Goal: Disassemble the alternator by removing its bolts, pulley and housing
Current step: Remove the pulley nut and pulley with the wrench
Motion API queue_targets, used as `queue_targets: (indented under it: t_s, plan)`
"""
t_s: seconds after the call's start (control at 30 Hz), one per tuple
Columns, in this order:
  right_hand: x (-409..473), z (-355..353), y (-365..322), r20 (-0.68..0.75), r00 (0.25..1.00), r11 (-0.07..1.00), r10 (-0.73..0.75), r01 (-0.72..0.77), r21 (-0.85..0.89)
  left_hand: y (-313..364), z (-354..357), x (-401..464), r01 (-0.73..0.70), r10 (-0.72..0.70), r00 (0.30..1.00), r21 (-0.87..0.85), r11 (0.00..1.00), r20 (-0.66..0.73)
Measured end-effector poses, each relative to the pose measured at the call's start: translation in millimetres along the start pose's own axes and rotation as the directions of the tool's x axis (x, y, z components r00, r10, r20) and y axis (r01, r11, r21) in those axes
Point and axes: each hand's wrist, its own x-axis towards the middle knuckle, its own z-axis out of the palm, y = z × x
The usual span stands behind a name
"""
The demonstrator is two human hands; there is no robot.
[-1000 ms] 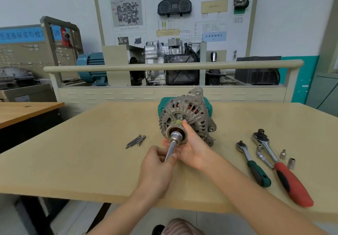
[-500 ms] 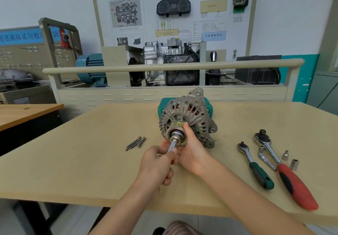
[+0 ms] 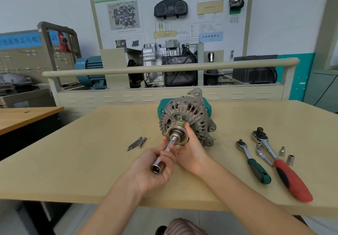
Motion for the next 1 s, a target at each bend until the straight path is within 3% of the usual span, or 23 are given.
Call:
queue_targets:
  t_s: [0.1,0.27,0.4,0.53,0.73,1.0]
  plan:
    - [0.4,-2.8,-0.8,0.020,0.999,0.999,0.040,-0.039,-0.027,-10.1,2.9,6.0,-0.050,0.066,0.996,0.234,0.971,-0.063]
    - [2.8,-4.6,-1.5,0.021,1.000,1.000,0.020,-0.020,-0.006,-16.3,9.2,4.1,-0.212,0.249,0.963,0.281,0.936,-0.105]
    - [1.5,-6.2,-2.6,0.036,0.999,0.999,0.031,-0.030,-0.026,-19.5,8.8,3.1,-0.261,0.310,0.943,0.303,0.916,-0.125]
    - [0.5,-6.6,-3.4,0.064,0.996,0.998,0.064,-0.065,0.014,-16.9,9.5,-0.1,-0.236,0.277,0.949,0.239,0.942,-0.152]
    - [3.9,-9.4,-3.3,0.073,0.995,0.997,0.074,-0.076,0.030,-18.3,5.2,0.1,-0.051,0.047,0.997,-0.071,0.996,-0.068]
    - [3.2,-9.7,-3.2,0.062,0.996,0.998,0.065,-0.066,0.022,-26.8,12.8,0.5,-0.171,0.180,0.979,0.089,0.981,-0.100]
